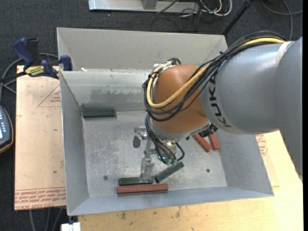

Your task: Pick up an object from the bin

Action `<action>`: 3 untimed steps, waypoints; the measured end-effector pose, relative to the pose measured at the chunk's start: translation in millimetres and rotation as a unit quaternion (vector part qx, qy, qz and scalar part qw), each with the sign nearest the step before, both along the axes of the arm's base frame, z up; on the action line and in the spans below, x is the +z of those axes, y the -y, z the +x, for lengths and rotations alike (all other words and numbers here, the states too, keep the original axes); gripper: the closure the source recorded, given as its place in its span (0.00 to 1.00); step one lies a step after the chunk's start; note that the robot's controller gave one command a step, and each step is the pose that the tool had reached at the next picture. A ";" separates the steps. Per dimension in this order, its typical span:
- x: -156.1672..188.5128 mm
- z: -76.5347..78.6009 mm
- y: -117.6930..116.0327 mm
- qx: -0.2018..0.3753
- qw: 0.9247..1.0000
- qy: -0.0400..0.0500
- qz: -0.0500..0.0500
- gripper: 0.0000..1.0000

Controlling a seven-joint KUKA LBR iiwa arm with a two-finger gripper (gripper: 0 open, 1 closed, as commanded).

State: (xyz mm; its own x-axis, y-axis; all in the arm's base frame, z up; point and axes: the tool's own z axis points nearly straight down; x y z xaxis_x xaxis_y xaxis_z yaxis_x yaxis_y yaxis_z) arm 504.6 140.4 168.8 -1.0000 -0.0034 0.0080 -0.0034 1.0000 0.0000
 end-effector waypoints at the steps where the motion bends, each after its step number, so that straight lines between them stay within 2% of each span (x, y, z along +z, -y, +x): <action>1: 73.7 -6.9 54.4 0.111 0.994 0.007 0.000 0.00; 2: -40.9 -24.1 96.4 0.187 0.982 0.000 0.001 0.00; 3: -100.7 -4.0 110.5 0.218 0.976 0.007 0.001 0.00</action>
Offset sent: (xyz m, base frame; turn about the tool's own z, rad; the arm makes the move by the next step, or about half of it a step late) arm -0.0083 -0.0532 0.0725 -0.2265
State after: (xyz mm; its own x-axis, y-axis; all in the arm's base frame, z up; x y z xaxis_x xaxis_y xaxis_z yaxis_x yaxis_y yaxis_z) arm 500.6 29.9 68.1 -0.9032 -0.4292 -0.0056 -0.4292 0.9032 -0.0003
